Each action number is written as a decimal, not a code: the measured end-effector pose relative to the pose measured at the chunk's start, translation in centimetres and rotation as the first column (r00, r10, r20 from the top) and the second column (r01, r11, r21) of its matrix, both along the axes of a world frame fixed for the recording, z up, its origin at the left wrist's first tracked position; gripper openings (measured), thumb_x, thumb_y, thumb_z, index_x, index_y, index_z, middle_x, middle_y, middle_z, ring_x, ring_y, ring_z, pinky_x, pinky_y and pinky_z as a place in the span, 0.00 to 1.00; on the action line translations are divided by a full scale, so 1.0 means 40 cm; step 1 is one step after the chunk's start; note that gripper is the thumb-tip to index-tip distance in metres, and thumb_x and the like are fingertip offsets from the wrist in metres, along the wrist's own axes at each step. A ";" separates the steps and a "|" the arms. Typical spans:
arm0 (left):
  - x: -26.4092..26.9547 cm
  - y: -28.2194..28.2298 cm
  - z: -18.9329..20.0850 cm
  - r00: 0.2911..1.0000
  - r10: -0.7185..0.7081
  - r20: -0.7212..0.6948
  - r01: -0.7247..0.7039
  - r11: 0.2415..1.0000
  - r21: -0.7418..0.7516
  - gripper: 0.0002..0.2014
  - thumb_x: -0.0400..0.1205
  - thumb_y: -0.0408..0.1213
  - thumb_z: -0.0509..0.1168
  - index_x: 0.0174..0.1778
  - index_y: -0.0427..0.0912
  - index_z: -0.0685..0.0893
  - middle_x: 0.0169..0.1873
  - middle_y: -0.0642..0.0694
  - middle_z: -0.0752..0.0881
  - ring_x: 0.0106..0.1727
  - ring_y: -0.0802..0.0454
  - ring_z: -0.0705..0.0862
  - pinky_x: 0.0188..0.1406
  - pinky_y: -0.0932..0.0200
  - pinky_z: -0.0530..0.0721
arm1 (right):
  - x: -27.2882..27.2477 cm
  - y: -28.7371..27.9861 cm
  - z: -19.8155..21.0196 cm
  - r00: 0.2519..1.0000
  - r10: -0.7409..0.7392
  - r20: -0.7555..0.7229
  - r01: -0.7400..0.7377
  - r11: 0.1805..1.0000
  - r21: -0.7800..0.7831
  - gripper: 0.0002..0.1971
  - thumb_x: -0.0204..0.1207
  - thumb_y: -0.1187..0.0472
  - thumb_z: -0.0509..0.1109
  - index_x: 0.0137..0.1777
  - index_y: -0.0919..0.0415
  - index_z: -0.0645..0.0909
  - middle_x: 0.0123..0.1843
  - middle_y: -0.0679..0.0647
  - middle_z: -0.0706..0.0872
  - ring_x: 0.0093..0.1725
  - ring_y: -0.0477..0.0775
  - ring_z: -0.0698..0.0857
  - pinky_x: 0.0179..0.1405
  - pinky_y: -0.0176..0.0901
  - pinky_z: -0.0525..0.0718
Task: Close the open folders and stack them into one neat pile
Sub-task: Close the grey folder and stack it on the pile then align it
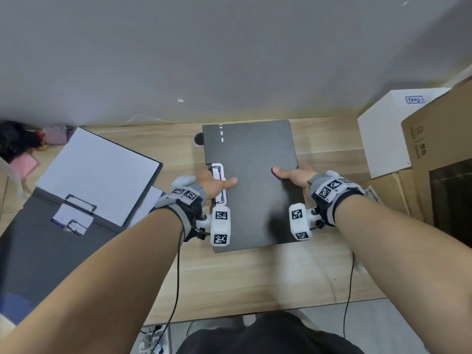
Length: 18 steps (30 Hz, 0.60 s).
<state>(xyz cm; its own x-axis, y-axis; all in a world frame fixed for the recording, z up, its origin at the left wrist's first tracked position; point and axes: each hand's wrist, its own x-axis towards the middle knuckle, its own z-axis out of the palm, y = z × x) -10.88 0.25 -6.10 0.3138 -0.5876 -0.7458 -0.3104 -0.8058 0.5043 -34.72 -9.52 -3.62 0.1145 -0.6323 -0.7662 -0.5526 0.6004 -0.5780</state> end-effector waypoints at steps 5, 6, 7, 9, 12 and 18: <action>-0.045 -0.019 -0.072 0.995 -0.041 0.086 0.035 0.997 0.070 0.54 0.54 0.72 0.74 0.69 0.36 0.79 0.63 0.39 0.87 0.63 0.36 0.86 0.67 0.39 0.83 | 0.002 -0.025 -0.064 0.968 0.121 -0.219 -0.123 0.992 0.004 0.32 0.68 0.45 0.80 0.70 0.58 0.79 0.69 0.53 0.85 0.71 0.59 0.82 0.74 0.53 0.75; -0.049 -0.021 -0.074 0.993 -0.035 0.116 0.026 0.997 0.078 0.51 0.58 0.69 0.75 0.69 0.35 0.79 0.63 0.39 0.87 0.62 0.35 0.86 0.66 0.39 0.84 | 0.004 -0.025 -0.071 0.956 0.141 -0.258 -0.144 0.990 0.006 0.33 0.67 0.44 0.80 0.69 0.58 0.80 0.68 0.53 0.86 0.69 0.60 0.83 0.73 0.54 0.76; -0.056 -0.024 -0.082 0.990 -0.039 0.137 0.026 0.995 0.096 0.50 0.60 0.68 0.76 0.69 0.34 0.78 0.63 0.39 0.86 0.62 0.35 0.86 0.66 0.39 0.84 | 0.003 -0.029 -0.089 0.938 0.161 -0.308 -0.166 0.986 0.010 0.34 0.64 0.41 0.80 0.67 0.58 0.80 0.66 0.53 0.87 0.67 0.61 0.84 0.72 0.54 0.77; -0.066 -0.034 -0.101 0.976 -0.103 0.190 0.076 0.987 0.144 0.50 0.59 0.73 0.72 0.66 0.36 0.79 0.61 0.41 0.87 0.59 0.37 0.87 0.62 0.42 0.86 | -0.001 -0.042 -0.132 0.880 0.208 -0.428 -0.215 0.976 0.033 0.37 0.53 0.32 0.77 0.57 0.56 0.81 0.60 0.55 0.89 0.60 0.64 0.86 0.66 0.58 0.81; -0.082 -0.041 -0.090 0.937 -0.227 0.267 0.179 0.965 0.192 0.42 0.59 0.78 0.66 0.45 0.38 0.80 0.45 0.43 0.89 0.41 0.43 0.85 0.44 0.49 0.86 | 0.006 -0.044 -0.141 0.776 0.312 -0.548 -0.320 0.944 0.082 0.33 0.53 0.27 0.72 0.38 0.58 0.74 0.49 0.58 0.89 0.50 0.65 0.88 0.57 0.58 0.86; -0.085 -0.060 -0.100 0.931 -0.222 0.288 0.180 0.970 0.166 0.33 0.70 0.59 0.78 0.59 0.35 0.86 0.52 0.36 0.90 0.52 0.38 0.89 0.56 0.44 0.88 | 0.034 -0.043 -0.115 0.592 0.369 -0.717 -0.417 0.901 0.119 0.39 0.62 0.28 0.73 0.59 0.62 0.77 0.54 0.59 0.86 0.47 0.62 0.88 0.46 0.49 0.84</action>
<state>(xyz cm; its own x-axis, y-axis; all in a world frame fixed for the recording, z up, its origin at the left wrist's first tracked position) -14.27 -2.15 -10.11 0.4227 -0.5630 -0.7102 -0.5934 -0.7642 0.2526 -33.38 -11.25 -8.20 -0.1972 -0.7025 -0.6838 -0.9761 0.2054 0.0705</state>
